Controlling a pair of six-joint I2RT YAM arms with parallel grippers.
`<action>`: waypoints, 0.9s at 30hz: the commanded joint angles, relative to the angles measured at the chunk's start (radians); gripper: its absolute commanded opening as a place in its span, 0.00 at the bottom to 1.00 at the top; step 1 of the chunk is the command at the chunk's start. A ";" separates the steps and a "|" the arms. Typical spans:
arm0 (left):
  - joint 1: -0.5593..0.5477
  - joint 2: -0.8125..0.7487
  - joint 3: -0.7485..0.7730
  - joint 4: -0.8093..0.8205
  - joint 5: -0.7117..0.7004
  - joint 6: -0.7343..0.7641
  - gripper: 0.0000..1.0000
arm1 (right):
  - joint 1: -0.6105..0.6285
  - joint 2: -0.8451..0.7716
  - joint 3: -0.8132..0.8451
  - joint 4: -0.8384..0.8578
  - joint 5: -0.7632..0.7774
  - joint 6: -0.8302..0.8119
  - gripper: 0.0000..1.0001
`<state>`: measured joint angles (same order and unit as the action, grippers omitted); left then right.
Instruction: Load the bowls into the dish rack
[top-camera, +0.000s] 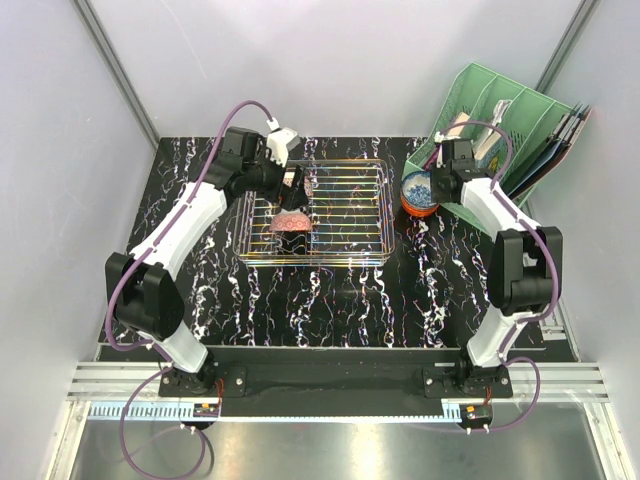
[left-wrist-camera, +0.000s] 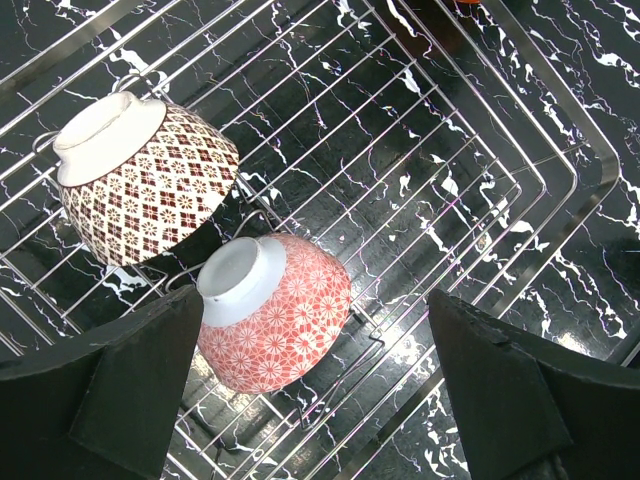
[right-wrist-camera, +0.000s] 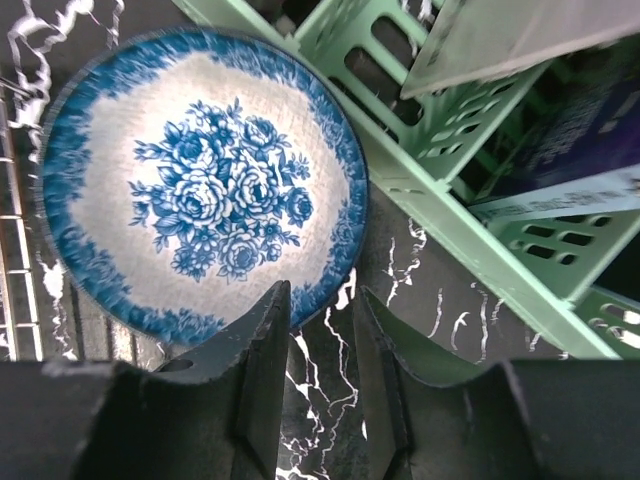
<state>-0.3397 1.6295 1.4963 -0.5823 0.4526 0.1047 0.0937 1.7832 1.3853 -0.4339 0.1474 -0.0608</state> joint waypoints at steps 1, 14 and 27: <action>-0.008 -0.030 0.008 0.016 -0.019 0.007 0.99 | -0.008 0.045 0.040 0.026 0.015 0.038 0.39; -0.022 -0.030 -0.001 0.016 -0.020 0.007 0.99 | -0.015 0.087 0.084 0.020 0.024 0.056 0.21; -0.087 0.075 0.100 0.007 -0.025 0.012 0.99 | -0.017 0.064 0.106 0.020 0.008 0.082 0.00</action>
<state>-0.3981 1.6566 1.5181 -0.5892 0.4362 0.1085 0.0765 1.8732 1.4548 -0.4103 0.1638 0.0067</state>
